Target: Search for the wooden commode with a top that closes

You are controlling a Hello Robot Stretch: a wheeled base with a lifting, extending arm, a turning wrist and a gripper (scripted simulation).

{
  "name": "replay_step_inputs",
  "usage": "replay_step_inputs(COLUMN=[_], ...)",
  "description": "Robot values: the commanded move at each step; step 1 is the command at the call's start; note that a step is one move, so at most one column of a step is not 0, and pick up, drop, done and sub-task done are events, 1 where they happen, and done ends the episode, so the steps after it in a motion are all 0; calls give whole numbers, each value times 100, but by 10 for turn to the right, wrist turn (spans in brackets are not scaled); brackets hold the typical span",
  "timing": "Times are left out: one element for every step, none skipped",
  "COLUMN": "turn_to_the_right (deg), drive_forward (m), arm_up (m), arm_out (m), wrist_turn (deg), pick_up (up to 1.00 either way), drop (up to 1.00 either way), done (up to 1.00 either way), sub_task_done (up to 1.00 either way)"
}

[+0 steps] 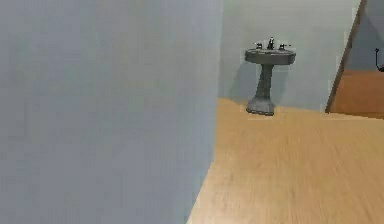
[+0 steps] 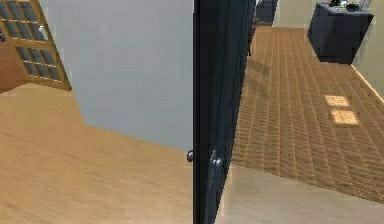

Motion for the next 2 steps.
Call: replay_step_inputs(turn_to_the_right=[150, 0], drive_forward=[0, 100], arm_up=[0, 0], arm_out=[0, 0], wrist_turn=[0, 0], pick_up=[0, 0], drop=[0, 0], done=[0, 0], sub_task_done=[0, 0])
